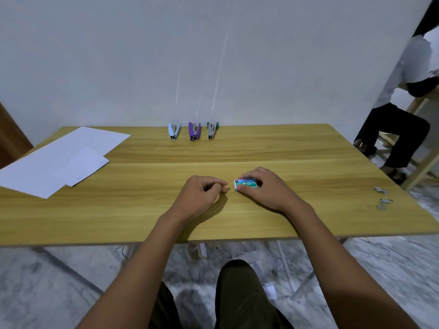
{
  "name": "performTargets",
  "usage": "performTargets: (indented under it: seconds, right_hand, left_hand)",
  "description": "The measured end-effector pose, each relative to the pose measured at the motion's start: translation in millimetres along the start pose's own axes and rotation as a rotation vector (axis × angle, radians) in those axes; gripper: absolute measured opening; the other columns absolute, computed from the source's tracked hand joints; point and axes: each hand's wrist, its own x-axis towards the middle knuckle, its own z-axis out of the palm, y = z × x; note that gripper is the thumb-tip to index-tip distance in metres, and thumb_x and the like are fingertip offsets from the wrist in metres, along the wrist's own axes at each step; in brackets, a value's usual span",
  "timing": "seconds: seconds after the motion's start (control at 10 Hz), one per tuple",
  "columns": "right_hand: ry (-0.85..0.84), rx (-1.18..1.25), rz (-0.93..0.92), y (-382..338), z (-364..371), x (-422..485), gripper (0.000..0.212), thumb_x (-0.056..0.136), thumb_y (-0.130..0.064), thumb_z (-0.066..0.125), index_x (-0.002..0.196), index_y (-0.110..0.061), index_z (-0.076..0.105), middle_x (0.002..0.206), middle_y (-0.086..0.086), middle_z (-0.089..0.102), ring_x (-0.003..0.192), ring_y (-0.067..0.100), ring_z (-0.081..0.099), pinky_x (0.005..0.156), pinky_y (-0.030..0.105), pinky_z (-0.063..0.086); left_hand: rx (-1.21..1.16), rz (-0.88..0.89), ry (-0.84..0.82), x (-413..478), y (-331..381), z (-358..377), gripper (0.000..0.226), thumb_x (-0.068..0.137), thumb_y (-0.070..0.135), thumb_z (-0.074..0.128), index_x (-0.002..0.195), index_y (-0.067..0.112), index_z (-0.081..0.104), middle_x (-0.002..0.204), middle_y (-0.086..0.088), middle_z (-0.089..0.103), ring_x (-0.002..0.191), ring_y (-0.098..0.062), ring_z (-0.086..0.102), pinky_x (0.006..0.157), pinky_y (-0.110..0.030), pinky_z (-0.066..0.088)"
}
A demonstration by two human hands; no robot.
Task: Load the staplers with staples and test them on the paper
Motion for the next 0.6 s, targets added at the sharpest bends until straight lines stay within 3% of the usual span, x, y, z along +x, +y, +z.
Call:
performTargets:
  seconds: [0.1, 0.2, 0.4, 0.6]
  right_hand:
    - [0.013, -0.007, -0.011, -7.4, 4.6, -11.4, 0.033, 0.086, -0.055, 0.064, 0.114, -0.037, 0.068, 0.106, -0.011, 0.058, 0.101, 0.009, 0.053, 0.093, 0.04, 0.047]
    - [0.016, -0.033, -0.027, -14.8, 9.6, -22.3, 0.032, 0.088, -0.054, 0.063, 0.115, -0.037, 0.067, 0.105, -0.01, 0.058, 0.102, 0.01, 0.05, 0.093, 0.037, 0.045]
    - [0.024, -0.062, -0.039, -24.2, 13.4, -37.0, 0.032, 0.089, -0.053, 0.061, 0.116, -0.037, 0.066, 0.104, -0.011, 0.055, 0.104, 0.009, 0.047, 0.095, 0.036, 0.042]
    - [0.041, -0.028, 0.003, -30.3, 11.5, -39.7, 0.037, 0.087, -0.059, 0.057, 0.117, -0.038, 0.065, 0.108, -0.011, 0.056, 0.106, 0.008, 0.047, 0.097, 0.039, 0.044]
  left_hand:
    - [-0.027, -0.001, 0.027, -9.8, 0.4, -2.4, 0.027, 0.094, 0.007, 0.052, 0.099, 0.013, 0.077, 0.084, 0.004, 0.077, 0.085, -0.014, 0.07, 0.08, -0.024, 0.053]
    - [-0.071, -0.006, 0.06, -16.8, -0.1, -4.4, 0.027, 0.092, 0.014, 0.052, 0.091, 0.023, 0.078, 0.078, 0.004, 0.076, 0.078, -0.035, 0.063, 0.076, -0.039, 0.052]
    - [-0.136, -0.013, 0.081, -26.2, -0.5, -4.8, 0.028, 0.082, 0.027, 0.05, 0.08, 0.034, 0.077, 0.075, 0.0, 0.075, 0.08, -0.043, 0.063, 0.078, -0.051, 0.054]
    - [-0.232, -0.011, 0.127, -28.1, 7.5, -5.4, 0.029, 0.094, 0.007, 0.053, 0.087, 0.02, 0.077, 0.079, -0.003, 0.075, 0.069, -0.008, 0.065, 0.074, -0.036, 0.052]
